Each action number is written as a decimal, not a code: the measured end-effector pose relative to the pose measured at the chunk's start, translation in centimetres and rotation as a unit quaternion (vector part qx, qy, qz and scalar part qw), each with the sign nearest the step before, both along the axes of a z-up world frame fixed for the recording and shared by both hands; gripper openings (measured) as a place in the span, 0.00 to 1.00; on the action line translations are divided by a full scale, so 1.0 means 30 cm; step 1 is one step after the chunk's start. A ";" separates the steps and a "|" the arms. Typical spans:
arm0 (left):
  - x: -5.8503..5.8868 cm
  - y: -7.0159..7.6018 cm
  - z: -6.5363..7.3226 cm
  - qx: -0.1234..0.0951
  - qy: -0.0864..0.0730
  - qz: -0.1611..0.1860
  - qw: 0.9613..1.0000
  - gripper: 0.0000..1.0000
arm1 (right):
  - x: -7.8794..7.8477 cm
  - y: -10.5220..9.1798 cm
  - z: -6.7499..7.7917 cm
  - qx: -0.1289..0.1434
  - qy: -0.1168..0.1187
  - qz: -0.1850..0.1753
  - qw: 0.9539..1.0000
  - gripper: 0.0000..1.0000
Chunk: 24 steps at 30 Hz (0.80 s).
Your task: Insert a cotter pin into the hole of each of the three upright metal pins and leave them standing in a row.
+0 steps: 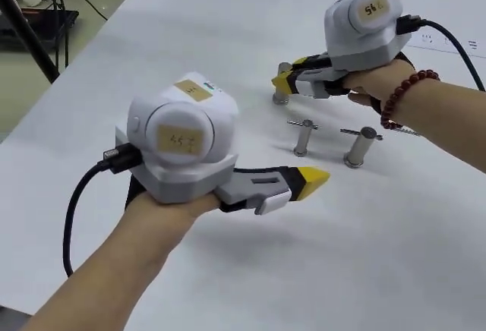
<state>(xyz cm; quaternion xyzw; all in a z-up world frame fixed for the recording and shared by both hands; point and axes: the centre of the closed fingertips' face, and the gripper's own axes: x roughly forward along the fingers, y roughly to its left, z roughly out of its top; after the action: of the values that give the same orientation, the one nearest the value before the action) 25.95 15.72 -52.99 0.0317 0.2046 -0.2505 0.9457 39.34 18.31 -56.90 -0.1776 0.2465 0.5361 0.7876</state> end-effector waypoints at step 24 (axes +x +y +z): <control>-0.001 0.002 0.007 0.000 -0.008 -0.001 1.000 0.94 | -0.013 -0.308 0.050 -0.026 -0.013 -0.054 0.998 0.08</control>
<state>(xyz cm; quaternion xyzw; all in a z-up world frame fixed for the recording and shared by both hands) 25.91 15.77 -52.79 0.0341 0.1974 -0.2513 0.9470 38.94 9.06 -55.39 -0.1913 0.2600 0.4835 0.8137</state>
